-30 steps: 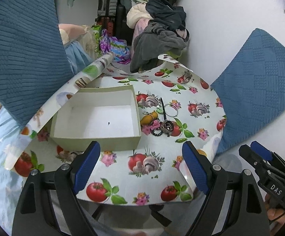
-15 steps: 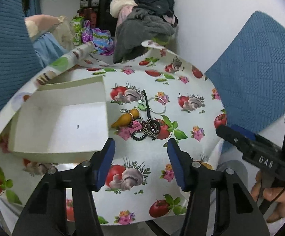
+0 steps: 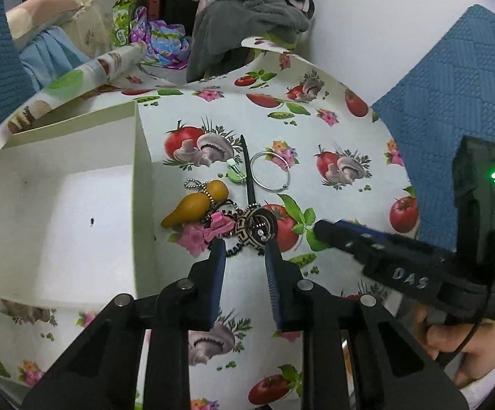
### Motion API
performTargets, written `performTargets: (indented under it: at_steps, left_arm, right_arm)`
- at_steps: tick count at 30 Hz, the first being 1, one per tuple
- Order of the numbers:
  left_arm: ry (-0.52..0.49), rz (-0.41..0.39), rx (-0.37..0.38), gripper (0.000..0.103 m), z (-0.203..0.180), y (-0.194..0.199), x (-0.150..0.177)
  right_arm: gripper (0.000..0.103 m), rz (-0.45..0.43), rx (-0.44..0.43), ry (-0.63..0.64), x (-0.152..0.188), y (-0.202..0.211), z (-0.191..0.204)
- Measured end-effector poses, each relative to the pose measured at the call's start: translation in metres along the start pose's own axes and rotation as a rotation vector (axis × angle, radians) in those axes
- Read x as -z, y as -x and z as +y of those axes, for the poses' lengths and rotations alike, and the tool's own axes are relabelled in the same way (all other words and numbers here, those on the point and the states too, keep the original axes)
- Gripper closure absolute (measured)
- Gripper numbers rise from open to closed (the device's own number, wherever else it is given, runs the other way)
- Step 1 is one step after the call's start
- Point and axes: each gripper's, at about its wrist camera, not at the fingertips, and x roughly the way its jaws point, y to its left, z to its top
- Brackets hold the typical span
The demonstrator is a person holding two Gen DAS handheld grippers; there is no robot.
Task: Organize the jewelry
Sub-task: 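Lower the right tool onto the black patterned ring and grasp it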
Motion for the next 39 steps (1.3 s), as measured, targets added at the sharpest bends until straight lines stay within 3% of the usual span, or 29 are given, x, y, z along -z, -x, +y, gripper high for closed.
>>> performTargets:
  at_steps: [3, 14, 18, 29, 39]
  left_arm:
    - [0.001, 0.015, -0.009, 0.085, 0.001, -0.012, -0.005]
    - [0.043, 0.077, -0.048, 0.085, 0.01, -0.038, -0.013]
    - [0.046, 0.069, -0.065, 0.085, 0.017, -0.036, -0.014]
    - [0.046, 0.075, -0.053, 0.085, 0.012, -0.048, -0.02]
    - [0.053, 0.113, -0.169, 0.085, 0.007, -0.082, -0.02]
  right_arm:
    - [0.074, 0.041, -0.015, -0.001, -0.005, -0.021, -0.004]
    - [0.078, 0.135, -0.029, 0.007, -0.016, -0.075, -0.015]
    - [0.092, 0.14, -0.032, 0.036, -0.014, -0.081, -0.012]
    - [0.096, 0.094, 0.003, 0.037, -0.007, -0.056, -0.017]
    - [0.096, 0.053, 0.097, 0.043, 0.0, -0.029, -0.029]
